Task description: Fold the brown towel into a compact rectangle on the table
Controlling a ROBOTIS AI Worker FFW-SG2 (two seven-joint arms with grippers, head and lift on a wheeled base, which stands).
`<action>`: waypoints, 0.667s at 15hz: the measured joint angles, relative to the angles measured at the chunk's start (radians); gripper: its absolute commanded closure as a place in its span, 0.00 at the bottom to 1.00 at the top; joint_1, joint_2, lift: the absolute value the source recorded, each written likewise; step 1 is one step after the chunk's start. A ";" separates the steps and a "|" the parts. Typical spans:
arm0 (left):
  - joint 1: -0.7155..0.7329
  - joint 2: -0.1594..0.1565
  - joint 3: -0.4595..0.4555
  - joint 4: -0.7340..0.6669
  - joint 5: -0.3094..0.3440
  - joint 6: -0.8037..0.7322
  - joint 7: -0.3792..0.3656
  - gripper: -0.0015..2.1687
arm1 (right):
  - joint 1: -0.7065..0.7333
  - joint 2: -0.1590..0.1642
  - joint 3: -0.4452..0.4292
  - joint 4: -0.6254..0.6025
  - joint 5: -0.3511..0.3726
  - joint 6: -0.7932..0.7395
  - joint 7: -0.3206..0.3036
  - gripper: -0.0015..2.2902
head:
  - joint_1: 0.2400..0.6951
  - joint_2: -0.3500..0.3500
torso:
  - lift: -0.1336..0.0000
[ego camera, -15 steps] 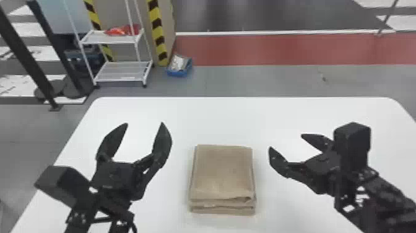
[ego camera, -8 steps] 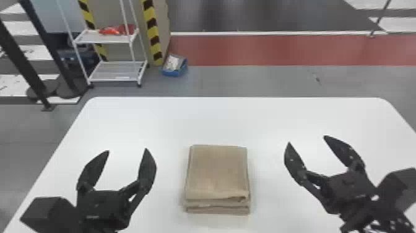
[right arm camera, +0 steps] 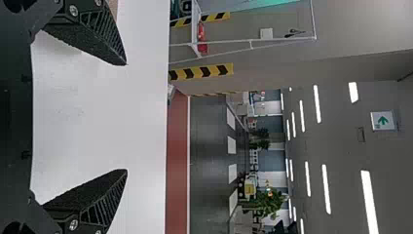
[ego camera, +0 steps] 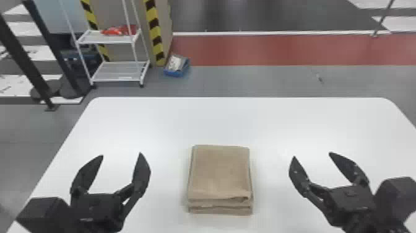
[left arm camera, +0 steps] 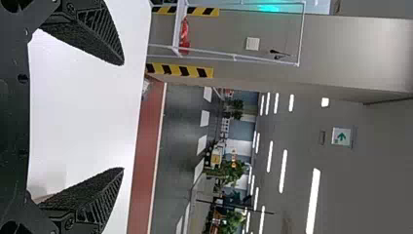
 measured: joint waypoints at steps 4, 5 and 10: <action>0.004 0.000 0.007 -0.008 0.000 -0.001 0.004 0.05 | 0.011 -0.010 -0.003 -0.015 -0.010 0.005 0.000 0.05 | 1.00 0.60 | 0.07; 0.005 0.000 0.008 -0.009 0.000 -0.001 0.004 0.05 | 0.014 -0.012 -0.005 -0.019 -0.011 0.005 -0.001 0.05 | 1.00 0.60 | 0.07; 0.003 0.002 0.017 -0.010 0.006 -0.001 0.004 0.05 | 0.023 -0.021 -0.009 -0.030 -0.015 0.011 -0.001 0.05 | 1.00 0.60 | 0.07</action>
